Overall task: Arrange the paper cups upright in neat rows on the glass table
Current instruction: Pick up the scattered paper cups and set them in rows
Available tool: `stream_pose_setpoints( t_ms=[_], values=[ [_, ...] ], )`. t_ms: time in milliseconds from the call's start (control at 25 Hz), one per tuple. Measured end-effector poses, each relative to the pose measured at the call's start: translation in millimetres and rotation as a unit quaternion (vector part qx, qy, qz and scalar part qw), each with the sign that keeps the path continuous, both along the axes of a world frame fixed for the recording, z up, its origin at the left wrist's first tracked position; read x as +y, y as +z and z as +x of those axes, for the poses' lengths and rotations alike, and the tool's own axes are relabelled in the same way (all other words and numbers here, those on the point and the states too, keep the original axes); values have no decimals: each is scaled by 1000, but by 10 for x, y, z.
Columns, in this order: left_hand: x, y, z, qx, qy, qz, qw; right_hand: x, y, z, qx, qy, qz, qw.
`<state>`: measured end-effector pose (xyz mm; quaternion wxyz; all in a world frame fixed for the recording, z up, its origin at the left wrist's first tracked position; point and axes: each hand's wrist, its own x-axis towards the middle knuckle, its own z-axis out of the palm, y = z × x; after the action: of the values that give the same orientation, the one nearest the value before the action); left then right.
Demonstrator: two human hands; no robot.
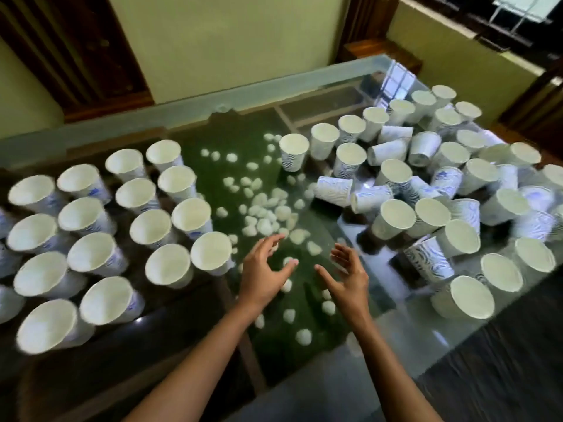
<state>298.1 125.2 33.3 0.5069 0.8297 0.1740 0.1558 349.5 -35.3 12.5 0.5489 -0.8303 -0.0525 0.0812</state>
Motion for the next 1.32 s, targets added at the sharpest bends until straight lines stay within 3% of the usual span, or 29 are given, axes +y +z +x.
stream_pose_setpoints(
  t_ms=[200,360,520,680,800,920,1040,1160,1320],
  values=[
    [-93,-24,1136,68,-86,115,987,-121,0,722,-34,-30,-73,996],
    [-159,-134,1876,71,-147,227,960,-1,-26,1145,-86,-34,-108,990],
    [-190,-298,2280,72,-203,332,918,103,-82,1286,-134,-68,-133,980],
    [-195,-420,2290,83,-189,379,902,129,-122,1420,-181,-72,-178,964],
    [-106,-421,2156,89,-138,354,921,179,-128,1524,-210,-23,-271,939],
    [-13,-393,2035,92,-91,288,949,225,-116,1653,-220,34,-392,893],
    [15,-360,1953,89,-61,232,967,238,-123,1754,-224,54,-449,863],
    [-4,-326,1879,61,-22,185,981,209,-89,1782,-252,71,-456,850],
    [3,-314,1687,42,86,114,989,93,-96,1576,-344,182,-374,842]
  ],
)
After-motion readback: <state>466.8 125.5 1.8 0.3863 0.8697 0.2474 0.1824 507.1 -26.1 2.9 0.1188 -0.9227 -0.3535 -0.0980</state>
